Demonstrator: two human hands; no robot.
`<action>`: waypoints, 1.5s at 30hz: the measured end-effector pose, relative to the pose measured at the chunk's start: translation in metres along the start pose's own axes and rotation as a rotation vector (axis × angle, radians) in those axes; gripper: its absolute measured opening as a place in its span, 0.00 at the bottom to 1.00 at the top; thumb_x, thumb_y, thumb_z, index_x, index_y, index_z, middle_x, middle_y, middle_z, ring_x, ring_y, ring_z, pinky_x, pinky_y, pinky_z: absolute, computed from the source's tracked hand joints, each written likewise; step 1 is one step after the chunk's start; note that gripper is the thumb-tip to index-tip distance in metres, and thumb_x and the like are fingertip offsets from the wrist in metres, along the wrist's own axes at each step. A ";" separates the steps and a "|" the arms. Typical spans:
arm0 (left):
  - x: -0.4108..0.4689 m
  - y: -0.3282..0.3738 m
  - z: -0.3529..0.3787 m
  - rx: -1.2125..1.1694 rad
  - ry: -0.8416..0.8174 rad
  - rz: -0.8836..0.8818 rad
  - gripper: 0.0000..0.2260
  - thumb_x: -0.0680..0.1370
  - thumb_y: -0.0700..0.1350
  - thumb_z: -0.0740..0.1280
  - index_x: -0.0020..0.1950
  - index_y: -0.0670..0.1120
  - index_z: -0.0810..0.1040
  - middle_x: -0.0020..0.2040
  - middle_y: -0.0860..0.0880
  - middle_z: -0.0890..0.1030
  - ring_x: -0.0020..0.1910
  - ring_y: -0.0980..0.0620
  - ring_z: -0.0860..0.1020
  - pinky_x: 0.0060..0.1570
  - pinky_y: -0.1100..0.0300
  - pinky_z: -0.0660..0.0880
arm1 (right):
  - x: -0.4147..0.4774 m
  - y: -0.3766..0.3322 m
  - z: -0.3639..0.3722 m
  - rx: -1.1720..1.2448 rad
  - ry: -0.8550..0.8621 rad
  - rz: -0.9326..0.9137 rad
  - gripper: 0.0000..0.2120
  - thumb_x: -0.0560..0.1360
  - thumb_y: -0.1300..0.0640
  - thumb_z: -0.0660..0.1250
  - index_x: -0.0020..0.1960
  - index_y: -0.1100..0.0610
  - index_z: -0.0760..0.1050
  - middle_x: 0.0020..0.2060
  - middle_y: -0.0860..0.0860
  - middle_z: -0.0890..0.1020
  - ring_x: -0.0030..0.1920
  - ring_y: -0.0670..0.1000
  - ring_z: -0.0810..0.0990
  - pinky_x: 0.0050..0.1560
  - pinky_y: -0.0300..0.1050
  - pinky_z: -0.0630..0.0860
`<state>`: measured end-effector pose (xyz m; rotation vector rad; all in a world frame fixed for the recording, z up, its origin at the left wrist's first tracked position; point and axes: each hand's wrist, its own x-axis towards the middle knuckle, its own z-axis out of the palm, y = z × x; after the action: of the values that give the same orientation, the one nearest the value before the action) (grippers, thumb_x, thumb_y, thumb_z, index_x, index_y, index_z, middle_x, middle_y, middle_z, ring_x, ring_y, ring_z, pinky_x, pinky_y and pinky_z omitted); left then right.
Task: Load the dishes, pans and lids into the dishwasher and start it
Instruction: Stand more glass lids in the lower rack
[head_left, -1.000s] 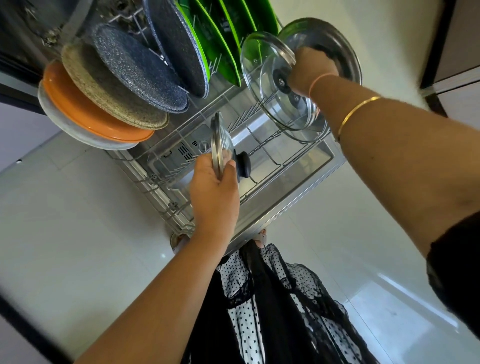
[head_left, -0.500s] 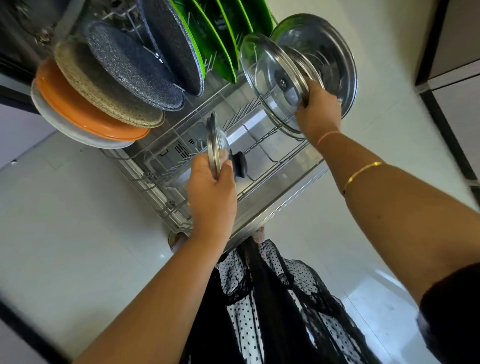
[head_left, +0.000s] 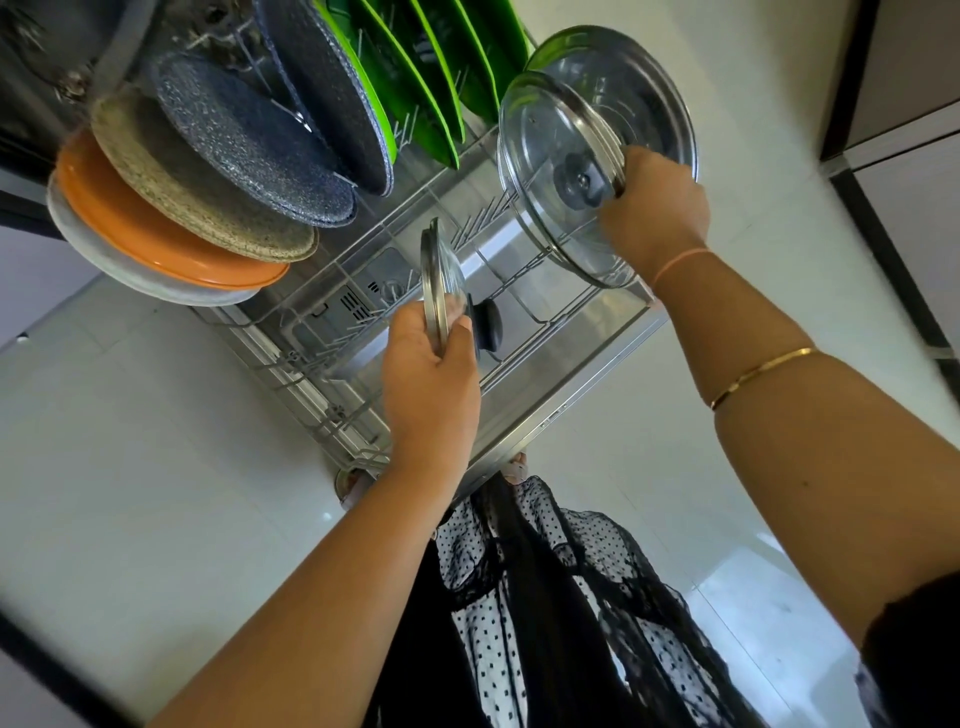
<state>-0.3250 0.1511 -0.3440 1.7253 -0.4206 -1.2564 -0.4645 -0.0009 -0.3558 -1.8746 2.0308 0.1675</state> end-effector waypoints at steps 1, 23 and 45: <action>0.000 0.000 0.000 0.004 0.003 -0.001 0.09 0.78 0.37 0.62 0.43 0.51 0.73 0.39 0.55 0.75 0.41 0.49 0.74 0.41 0.55 0.73 | 0.001 -0.002 0.000 -0.008 0.002 0.006 0.11 0.75 0.66 0.58 0.55 0.60 0.73 0.40 0.55 0.73 0.40 0.55 0.72 0.42 0.46 0.69; 0.002 -0.001 0.001 -0.028 0.009 -0.006 0.10 0.77 0.35 0.63 0.44 0.51 0.73 0.39 0.56 0.77 0.41 0.51 0.75 0.41 0.57 0.74 | 0.015 -0.017 0.007 0.056 -0.003 0.015 0.12 0.75 0.60 0.61 0.58 0.59 0.72 0.50 0.59 0.80 0.51 0.62 0.79 0.52 0.56 0.77; 0.010 -0.008 0.003 -0.051 0.043 -0.037 0.10 0.77 0.34 0.63 0.42 0.49 0.71 0.37 0.55 0.75 0.35 0.56 0.74 0.42 0.57 0.75 | 0.010 0.007 0.066 0.319 -0.159 0.150 0.24 0.75 0.56 0.67 0.67 0.59 0.63 0.50 0.55 0.77 0.53 0.56 0.78 0.56 0.51 0.76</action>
<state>-0.3249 0.1463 -0.3560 1.7209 -0.3294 -1.2435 -0.4594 0.0123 -0.4210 -1.4707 1.9572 0.0276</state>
